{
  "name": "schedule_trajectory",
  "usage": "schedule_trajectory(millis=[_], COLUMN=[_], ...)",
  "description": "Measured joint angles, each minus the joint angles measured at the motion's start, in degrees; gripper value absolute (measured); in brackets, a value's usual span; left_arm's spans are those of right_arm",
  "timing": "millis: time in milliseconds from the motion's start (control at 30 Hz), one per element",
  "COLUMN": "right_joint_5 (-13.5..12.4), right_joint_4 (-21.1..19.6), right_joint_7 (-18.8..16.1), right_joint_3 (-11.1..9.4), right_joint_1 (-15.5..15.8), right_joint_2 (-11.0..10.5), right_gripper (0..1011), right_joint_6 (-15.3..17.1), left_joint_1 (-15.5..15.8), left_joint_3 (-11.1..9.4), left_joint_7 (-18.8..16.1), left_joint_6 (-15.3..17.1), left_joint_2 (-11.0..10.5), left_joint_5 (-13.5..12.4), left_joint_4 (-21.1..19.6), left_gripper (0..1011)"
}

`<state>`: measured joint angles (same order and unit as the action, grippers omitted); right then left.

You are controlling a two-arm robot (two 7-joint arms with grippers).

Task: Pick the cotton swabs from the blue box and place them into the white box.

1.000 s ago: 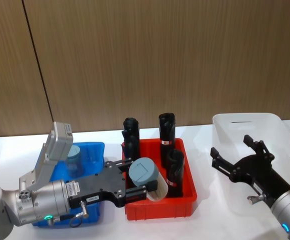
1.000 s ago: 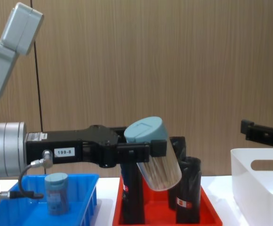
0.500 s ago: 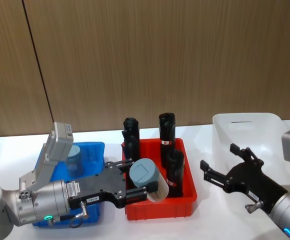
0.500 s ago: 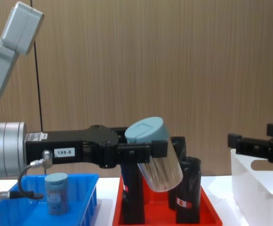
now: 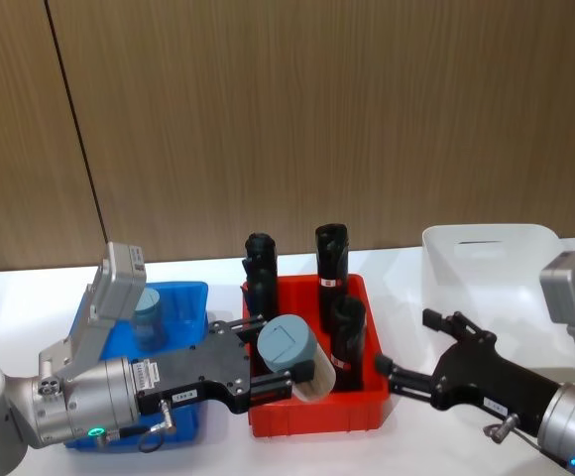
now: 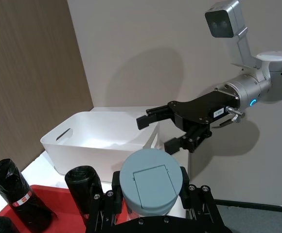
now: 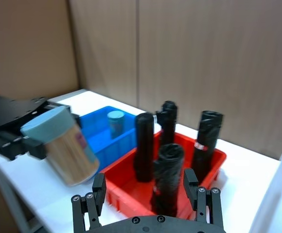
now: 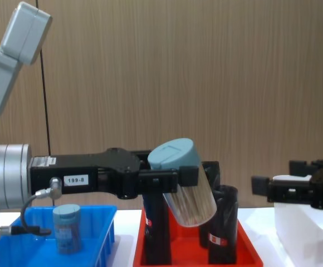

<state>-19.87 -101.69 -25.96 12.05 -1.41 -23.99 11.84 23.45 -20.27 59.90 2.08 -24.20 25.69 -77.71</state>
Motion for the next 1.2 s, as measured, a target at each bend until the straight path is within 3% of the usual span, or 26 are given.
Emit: schedule_trajectory(millis=[200,533,1200], right_joint_5=[0.5,2.4,7.2], right_joint_4=[0.9,2.5,5.3], right_joint_7=[-6.2,-11.8,-13.6], right_joint_3=[0.5,1.8,4.6], right_joint_1=[-1.4,-3.4,-6.6], right_joint_2=[-0.6,-0.4,2.1], right_gripper=[1002,1002,1002], right_joint_6=[1.5,2.5,1.1], left_joint_1=[0.0,0.0,0.0], left_joint_3=[0.0,0.0,0.0], left_joint_7=[0.0,0.1,0.1], left_joint_6=[0.0,0.0,0.0], left_joint_2=[0.0,0.0,0.0], left_joint_5=[0.0,0.0,0.0], left_joint_4=[0.0,0.0,0.0], left_gripper=[660,660,660])
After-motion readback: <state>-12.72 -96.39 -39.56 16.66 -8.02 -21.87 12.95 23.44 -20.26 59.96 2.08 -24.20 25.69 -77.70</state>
